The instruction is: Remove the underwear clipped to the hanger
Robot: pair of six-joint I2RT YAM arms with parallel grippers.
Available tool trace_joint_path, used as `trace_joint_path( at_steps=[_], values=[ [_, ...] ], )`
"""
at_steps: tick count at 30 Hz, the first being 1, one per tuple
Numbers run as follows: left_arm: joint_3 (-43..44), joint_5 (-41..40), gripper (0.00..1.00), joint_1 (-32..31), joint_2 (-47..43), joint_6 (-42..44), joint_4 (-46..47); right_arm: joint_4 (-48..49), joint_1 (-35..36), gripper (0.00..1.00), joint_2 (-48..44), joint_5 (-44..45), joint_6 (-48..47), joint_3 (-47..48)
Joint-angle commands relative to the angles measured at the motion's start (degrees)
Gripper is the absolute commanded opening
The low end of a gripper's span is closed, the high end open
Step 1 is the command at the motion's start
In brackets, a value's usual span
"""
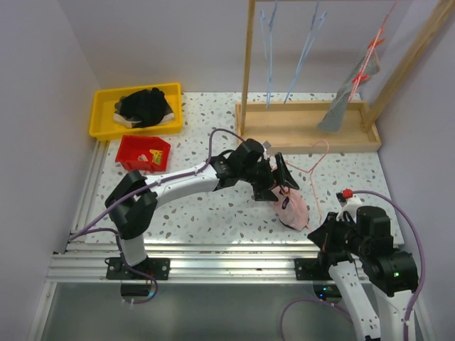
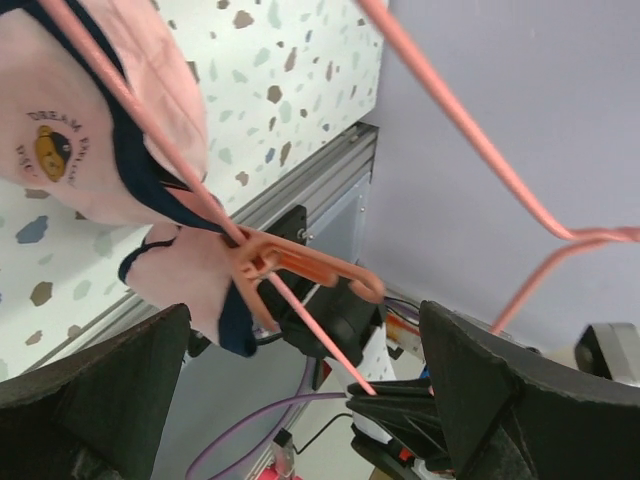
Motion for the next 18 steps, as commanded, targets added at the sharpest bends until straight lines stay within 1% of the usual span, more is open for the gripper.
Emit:
trace_joint_path(
  at_steps=[1, 4, 10, 13, 15, 18],
  values=[
    [2.7, -0.3, 1.0, -0.1, -4.1, 0.5, 1.1, -9.0, 0.6, 0.0, 0.0, 1.1, -1.3, 1.5],
    [3.0, -0.3, 1.0, -0.1, -3.4, 1.1, -0.2, -8.8, 0.9, 0.0, 0.4, 1.2, -1.3, 1.8],
    [6.6, 1.7, 1.0, 0.2, 4.2, 3.4, -4.4, -8.6, 1.1, 0.0, 1.4, 1.6, -1.3, 3.3],
    [7.8, 1.8, 1.0, 0.7, 6.0, 4.3, -5.2, -8.8, 1.1, 0.0, 1.6, 1.8, -1.4, 4.0],
    [8.3, 2.1, 0.98, 1.4, 6.5, 4.7, -5.5, -8.9, 1.0, 0.0, 1.7, 1.8, -1.3, 4.1],
    [7.8, 2.3, 0.89, 2.1, 6.0, 5.4, -5.7, -9.0, 1.0, 0.0, 1.7, 2.0, -1.4, 4.1]
  ],
)
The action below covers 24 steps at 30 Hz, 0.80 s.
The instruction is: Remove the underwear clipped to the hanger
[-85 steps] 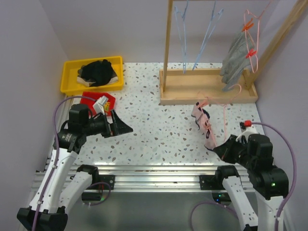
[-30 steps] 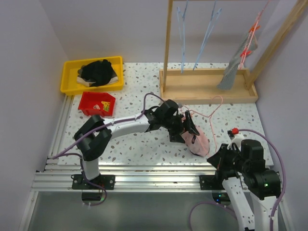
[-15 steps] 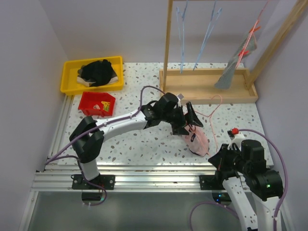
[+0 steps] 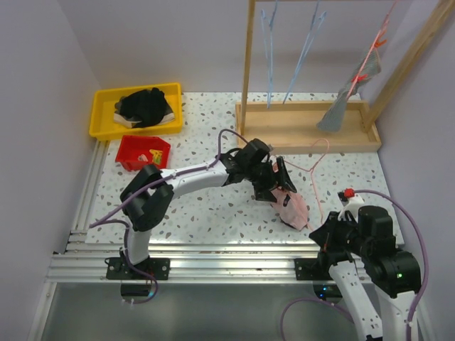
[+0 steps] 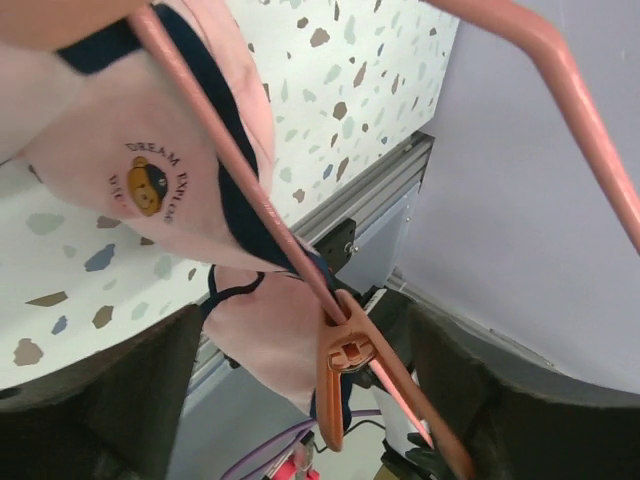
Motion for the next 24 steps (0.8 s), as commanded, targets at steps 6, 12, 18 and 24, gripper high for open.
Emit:
trace_joint_path(
  at_steps=[6, 12, 18, 24],
  values=[
    [-2.4, 1.2, 0.57, 1.3, -5.1, 2.0, 2.1, -7.9, 0.1, 0.0, 1.0, 0.9, -1.1, 1.5],
    [-7.1, 2.9, 0.53, 1.3, -6.6, -0.5, 6.9, -7.4, 0.2, 0.0, 1.6, 0.8, -1.1, 1.4],
    [-9.0, 4.5, 0.27, 1.4, -7.7, -1.4, 10.5, -7.5, 0.1, 0.0, 1.6, 0.9, -1.0, 1.3],
    [-11.2, 5.2, 0.34, 2.0, -7.7, -3.6, 15.9, -7.4, 0.1, 0.0, 1.9, 0.8, -1.0, 1.5]
  ],
)
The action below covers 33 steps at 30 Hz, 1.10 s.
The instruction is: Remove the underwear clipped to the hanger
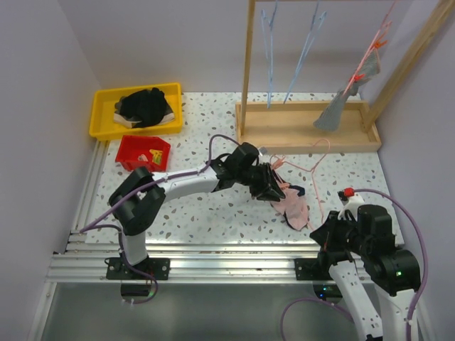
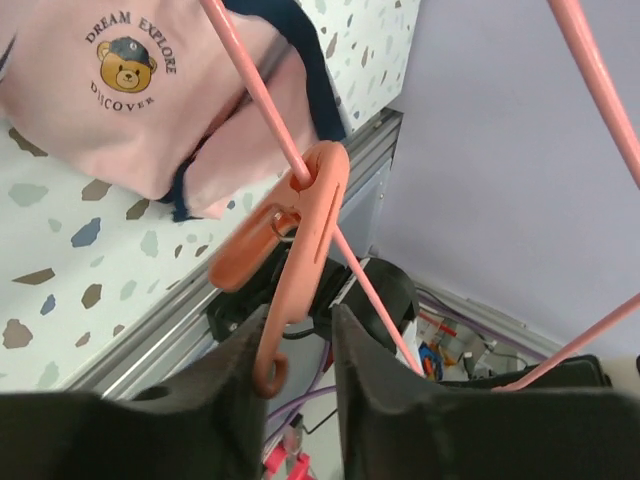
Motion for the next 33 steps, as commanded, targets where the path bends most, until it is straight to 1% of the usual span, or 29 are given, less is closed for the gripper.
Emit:
trace_joint_path(
  at_steps=[1, 3, 6, 9, 14, 16, 18, 20, 21, 22, 23, 24, 25, 26, 27, 29, 33],
  values=[
    [-2.1, 1.4, 0.38, 0.6, -2.8, -2.2, 8.0, -7.3, 0.2, 0.0, 1.2, -0.6, -1.1, 1.4],
    [-2.8, 1.5, 0.46, 0.8, -3.2, -3.0, 10.8, -7.3, 0.1, 0.0, 1.1, -0.5, -1.1, 1.4],
    [-3.3, 1.5, 0.46, 1.1, -3.9, -3.8, 12.4, -7.5, 0.1, 0.0, 1.1, -0.4, -1.0, 1.3],
    [-3.3, 1.2, 0.42, 1.3, -4.7, -3.4, 12.1, -7.4, 0.1, 0.0, 1.2, 0.1, -0.7, 1.4],
    [-5.1, 0.3, 0.46, 1.9, -7.3, -1.4, 10.5, -7.4, 0.1, 0.0, 1.3, 0.8, -0.3, 1.7],
    [-4.9, 0.0, 0.58, 1.9, -8.7, 2.9, 5.6, -7.2, 0.2, 0.0, 1.3, 1.2, -0.2, 2.0],
    [-6.0, 0.8, 0.67, 1.9, -10.9, 6.3, 1.7, -7.2, 0.2, 0.0, 1.3, 1.4, 0.0, 2.1],
    [-11.1, 2.6, 0.67, 1.8, -13.6, 7.5, 3.5, -7.3, 0.1, 0.0, 1.1, 1.6, 0.0, 2.1],
    [-13.3, 3.3, 0.67, 1.8, -17.1, 7.7, 6.6, -7.2, 0.1, 0.0, 1.1, 1.6, 0.0, 2.1],
    [-17.1, 3.2, 0.67, 1.9, -19.1, 7.8, 7.8, -7.3, 0.2, 0.0, 1.1, 1.7, 0.0, 2.0],
    [-18.5, 1.2, 0.67, 2.0, -21.1, 8.3, 7.8, -7.3, 0.2, 0.0, 1.0, 1.7, 0.0, 2.0],
    [-19.2, -0.7, 0.69, 2.1, -24.4, 10.9, 6.1, -7.4, 0.2, 0.0, 1.0, 1.6, 0.1, 2.0],
    [-18.8, -6.4, 0.7, 2.3, -25.6, 12.8, 4.4, -7.4, 0.1, 0.0, 0.9, 1.5, 0.1, 2.0],
    [-18.0, -9.3, 0.73, 2.6, -26.7, 16.3, -2.6, -7.4, 0.1, 0.0, 0.9, 1.4, 0.0, 2.0],
    [-16.1, -11.8, 0.73, 3.0, -26.7, 17.9, -4.8, -7.4, 0.1, 0.0, 0.8, 1.0, 0.0, 1.9],
    [-14.2, -15.2, 0.73, 4.2, -25.5, 21.6, -7.7, -7.4, 0.1, 0.0, 0.8, 0.5, -0.2, 2.0],
    [-8.4, -15.3, 0.72, 7.1, -22.1, 24.9, -11.0, -5.5, 0.1, 0.0, -1.0, -2.7, 0.2, 4.1]
  ],
)
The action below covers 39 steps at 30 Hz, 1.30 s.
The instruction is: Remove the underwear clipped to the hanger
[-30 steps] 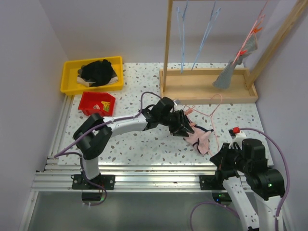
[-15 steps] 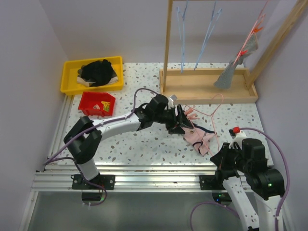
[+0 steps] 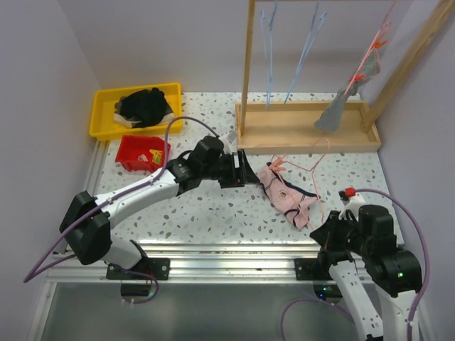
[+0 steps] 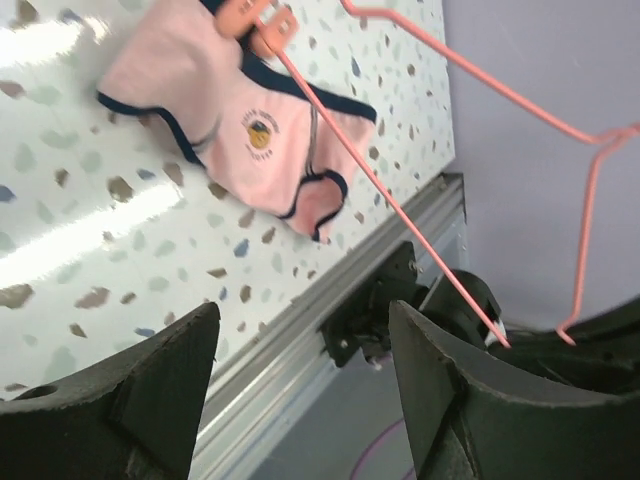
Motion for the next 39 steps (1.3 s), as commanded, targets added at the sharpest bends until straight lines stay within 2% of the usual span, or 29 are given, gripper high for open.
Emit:
trace_joint_path(
  at_steps=[1, 7, 11, 16, 22, 25, 28, 33, 36, 37, 39],
  values=[
    [5.4, -3.9, 0.72, 2.8, 2.6, 7.1, -5.0, -4.6, 0.1, 0.0, -1.7, -4.9, 1.2, 4.4],
    [10.1, -6.6, 0.73, 4.5, 6.8, 13.5, -4.4, -0.9, 0.1, 0.0, -4.4, -12.4, 4.3, 5.2],
    [11.8, -6.4, 0.74, 5.1, 8.6, 18.8, -1.3, -1.1, 0.2, 0.0, -4.0, -13.4, 5.7, 6.2],
    [9.3, -2.6, 0.75, 5.1, 7.7, 25.6, 5.3, -0.8, 0.2, 0.0, -3.4, -14.7, 8.1, 8.4],
    [5.5, -5.3, 0.73, 5.2, 4.8, 31.9, 6.3, -0.3, 0.2, 0.0, -1.7, -18.7, 9.9, 9.7],
    [4.3, -5.1, 0.67, 5.2, 3.5, 34.0, 7.8, -0.7, 0.2, 0.0, -0.9, -20.2, 10.6, 10.1],
    [3.8, -5.9, 0.53, 5.2, 2.7, 35.5, 7.2, -0.7, 0.2, 0.0, -0.2, -21.1, 11.3, 11.4],
    [3.6, -8.1, 0.47, 5.2, 1.5, 37.5, 5.6, -0.7, 0.1, 0.0, 1.1, -22.5, 12.2, 12.9],
    [3.1, -9.2, 0.37, 5.2, 0.4, 38.0, 5.5, 0.2, 0.1, 0.0, 1.6, -23.3, 13.6, 13.3],
    [3.0, -9.2, 0.29, 5.2, 0.1, 38.0, 5.3, 0.3, 0.1, 0.0, 1.8, -23.0, 13.9, 13.3],
    [3.0, -8.4, 0.21, 5.2, -0.7, 37.6, 5.3, 0.5, 0.1, 0.0, 2.3, -21.2, 14.2, 13.9]
  ],
)
